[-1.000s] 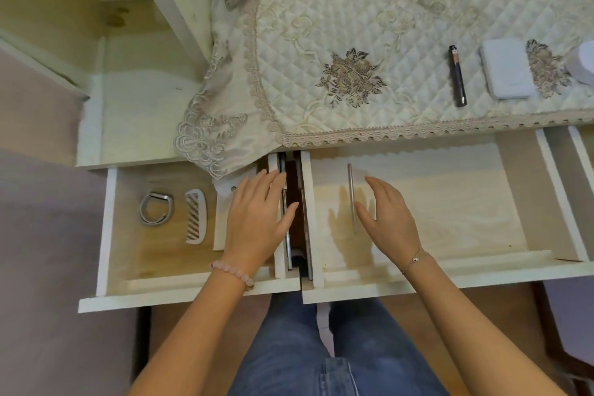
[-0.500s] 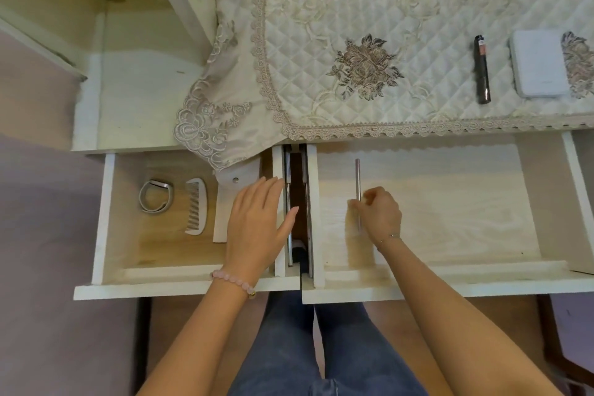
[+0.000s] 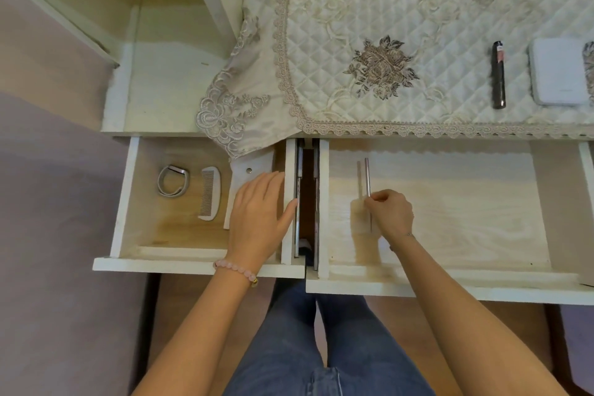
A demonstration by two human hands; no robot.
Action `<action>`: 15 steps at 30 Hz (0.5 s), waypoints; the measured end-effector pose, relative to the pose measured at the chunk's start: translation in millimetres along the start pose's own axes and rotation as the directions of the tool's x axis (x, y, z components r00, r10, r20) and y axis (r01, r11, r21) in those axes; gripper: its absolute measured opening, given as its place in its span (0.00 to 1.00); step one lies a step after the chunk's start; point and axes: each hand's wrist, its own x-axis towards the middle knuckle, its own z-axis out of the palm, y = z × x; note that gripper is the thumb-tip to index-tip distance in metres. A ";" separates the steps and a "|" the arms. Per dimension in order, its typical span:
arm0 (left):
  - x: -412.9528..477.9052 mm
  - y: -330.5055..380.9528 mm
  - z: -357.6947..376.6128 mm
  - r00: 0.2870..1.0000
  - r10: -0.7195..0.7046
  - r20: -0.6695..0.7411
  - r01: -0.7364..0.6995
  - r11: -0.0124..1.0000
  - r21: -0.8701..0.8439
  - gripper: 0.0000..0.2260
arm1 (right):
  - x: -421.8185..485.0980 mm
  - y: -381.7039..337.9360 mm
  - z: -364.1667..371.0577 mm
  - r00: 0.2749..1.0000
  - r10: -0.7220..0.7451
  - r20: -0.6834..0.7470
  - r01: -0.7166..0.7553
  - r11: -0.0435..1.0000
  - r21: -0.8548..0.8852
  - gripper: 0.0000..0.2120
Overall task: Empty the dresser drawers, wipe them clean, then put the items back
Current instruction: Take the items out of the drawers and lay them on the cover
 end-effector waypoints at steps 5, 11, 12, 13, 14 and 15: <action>-12.6 -19.0 -3.7 0.995 -0.088 0.043 0.089 0.996 -0.023 0.25 | -25.8 -6.2 -3.3 0.998 -0.038 0.042 0.024 0.958 0.284 0.05; -29.6 -47.1 -0.5 0.958 -0.269 0.096 0.280 0.951 -0.132 0.20 | -45.2 -26.0 0.3 0.985 -0.099 0.139 0.028 0.897 0.442 0.05; -30.3 -51.5 0.0 0.944 -0.311 0.113 0.328 0.926 -0.187 0.20 | -46.7 -30.1 1.2 0.982 -0.106 0.153 0.025 0.889 0.457 0.05; -30.0 -55.1 0.3 0.920 -0.368 0.136 0.392 0.879 -0.270 0.20 | -47.8 -34.5 2.0 0.980 -0.114 0.164 0.026 0.885 0.464 0.05; -28.7 -58.0 0.2 0.882 -0.439 0.173 0.471 0.802 -0.368 0.20 | -48.3 -38.9 3.0 0.977 -0.124 0.173 0.029 0.884 0.466 0.05; -26.2 -60.5 -0.2 0.832 -0.510 0.219 0.549 0.699 -0.458 0.20 | -48.8 -43.3 4.5 0.974 -0.133 0.181 0.036 0.886 0.462 0.05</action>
